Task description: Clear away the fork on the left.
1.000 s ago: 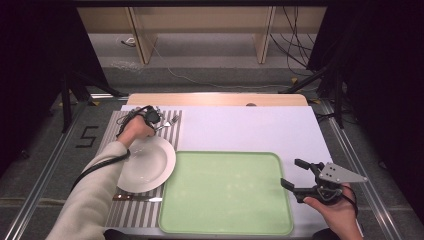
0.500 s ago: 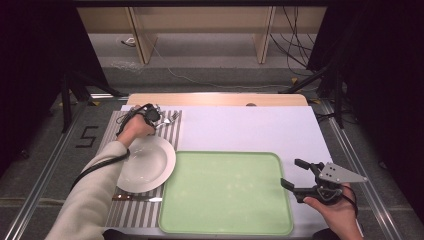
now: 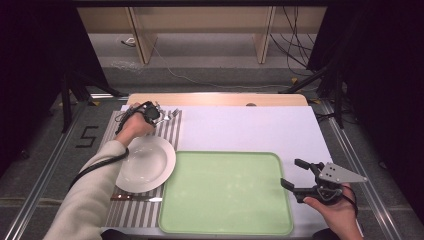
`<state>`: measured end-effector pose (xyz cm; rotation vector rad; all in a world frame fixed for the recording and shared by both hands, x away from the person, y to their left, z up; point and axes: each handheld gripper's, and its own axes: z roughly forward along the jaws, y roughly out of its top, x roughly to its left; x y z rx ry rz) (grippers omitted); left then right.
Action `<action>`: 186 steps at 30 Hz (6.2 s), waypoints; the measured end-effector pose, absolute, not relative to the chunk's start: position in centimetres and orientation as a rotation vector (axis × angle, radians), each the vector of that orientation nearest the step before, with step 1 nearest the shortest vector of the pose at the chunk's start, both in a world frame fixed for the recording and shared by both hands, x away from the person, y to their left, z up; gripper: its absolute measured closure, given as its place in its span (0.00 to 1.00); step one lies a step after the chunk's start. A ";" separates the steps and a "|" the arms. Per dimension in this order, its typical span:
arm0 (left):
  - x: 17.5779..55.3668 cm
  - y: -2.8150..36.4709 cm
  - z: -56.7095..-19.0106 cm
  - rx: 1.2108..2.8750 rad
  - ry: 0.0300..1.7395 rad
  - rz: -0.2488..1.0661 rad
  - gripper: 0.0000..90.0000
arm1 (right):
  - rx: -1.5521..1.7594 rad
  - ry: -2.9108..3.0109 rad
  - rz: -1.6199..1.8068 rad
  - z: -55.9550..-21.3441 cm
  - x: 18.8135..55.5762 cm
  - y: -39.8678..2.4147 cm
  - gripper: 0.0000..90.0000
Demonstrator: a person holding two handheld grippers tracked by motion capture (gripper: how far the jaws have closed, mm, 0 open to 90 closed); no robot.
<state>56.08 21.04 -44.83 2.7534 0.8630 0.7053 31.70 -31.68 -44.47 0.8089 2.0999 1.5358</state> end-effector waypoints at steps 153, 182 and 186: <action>33.3 13.2 -46.3 2.749 0.663 0.159 0.99 | 0.813 2.109 1.530 -44.5 31.7 -31.5 0.18; 30.1 9.3 -46.2 2.778 0.447 0.019 0.99 | 0.817 2.113 1.536 -44.6 31.7 -31.5 0.18; 29.9 8.4 -46.2 2.773 0.414 0.011 0.99 | 0.817 2.114 1.536 -44.6 31.7 -31.5 0.18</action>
